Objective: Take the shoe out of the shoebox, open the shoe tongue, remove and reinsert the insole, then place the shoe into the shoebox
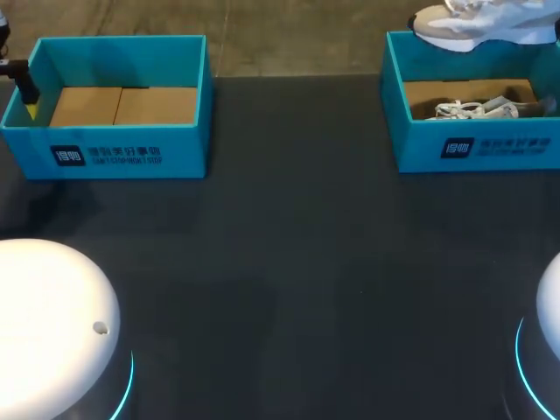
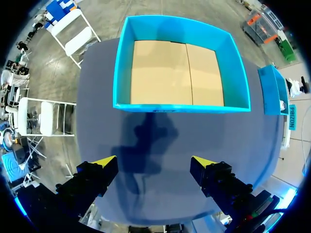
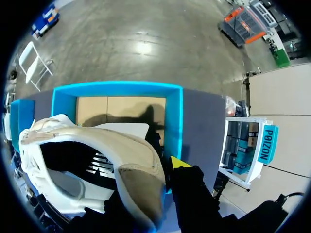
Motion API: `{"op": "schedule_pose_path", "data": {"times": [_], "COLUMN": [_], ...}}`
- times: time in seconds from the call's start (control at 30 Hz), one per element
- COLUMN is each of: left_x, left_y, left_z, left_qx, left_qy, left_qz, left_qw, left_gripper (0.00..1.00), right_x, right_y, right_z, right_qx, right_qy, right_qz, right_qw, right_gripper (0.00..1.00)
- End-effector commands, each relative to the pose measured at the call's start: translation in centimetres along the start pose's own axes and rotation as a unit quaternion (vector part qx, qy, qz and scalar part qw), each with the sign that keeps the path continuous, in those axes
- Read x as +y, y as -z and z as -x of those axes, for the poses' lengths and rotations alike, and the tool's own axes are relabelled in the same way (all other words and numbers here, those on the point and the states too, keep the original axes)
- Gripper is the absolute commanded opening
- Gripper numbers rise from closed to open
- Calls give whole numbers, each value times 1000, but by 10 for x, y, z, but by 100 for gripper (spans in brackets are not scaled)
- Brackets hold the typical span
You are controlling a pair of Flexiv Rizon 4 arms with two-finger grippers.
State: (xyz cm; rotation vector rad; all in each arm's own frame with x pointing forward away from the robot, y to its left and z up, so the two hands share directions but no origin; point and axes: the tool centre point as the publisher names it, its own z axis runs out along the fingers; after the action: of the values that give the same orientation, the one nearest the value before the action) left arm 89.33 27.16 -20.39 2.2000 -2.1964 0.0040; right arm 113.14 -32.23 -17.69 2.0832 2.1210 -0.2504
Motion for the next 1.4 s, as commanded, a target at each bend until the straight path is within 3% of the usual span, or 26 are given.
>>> {"op": "schedule_pose_path", "data": {"times": [0.03,0.33,0.8,1.27,1.4], "left_x": [1,1,1,1,1], "left_y": [0,0,0,0,0], "left_z": [0,0,0,0,0], "left_qx": [-1,-1,-1,-1,-1], "left_qy": [0,0,0,0,0], "left_qz": [-1,-1,-1,-1,-1], "left_qw": [1000,1000,1000,1000,1000], "left_gripper": [100,100,100,100,100], "right_x": [-13,-24,-19,-20,-10], "right_y": [-18,-54,-89,-94,-95], "right_z": [-6,-1,-10,-11,-14], "right_qx": [-6,14,8,11,8], "right_qy": [-3,-26,-23,-18,-5], "right_qz": [14,13,1,1,5], "right_qw": [1000,999,1000,1000,1000], "right_gripper": [0,0,0,0,0]}}
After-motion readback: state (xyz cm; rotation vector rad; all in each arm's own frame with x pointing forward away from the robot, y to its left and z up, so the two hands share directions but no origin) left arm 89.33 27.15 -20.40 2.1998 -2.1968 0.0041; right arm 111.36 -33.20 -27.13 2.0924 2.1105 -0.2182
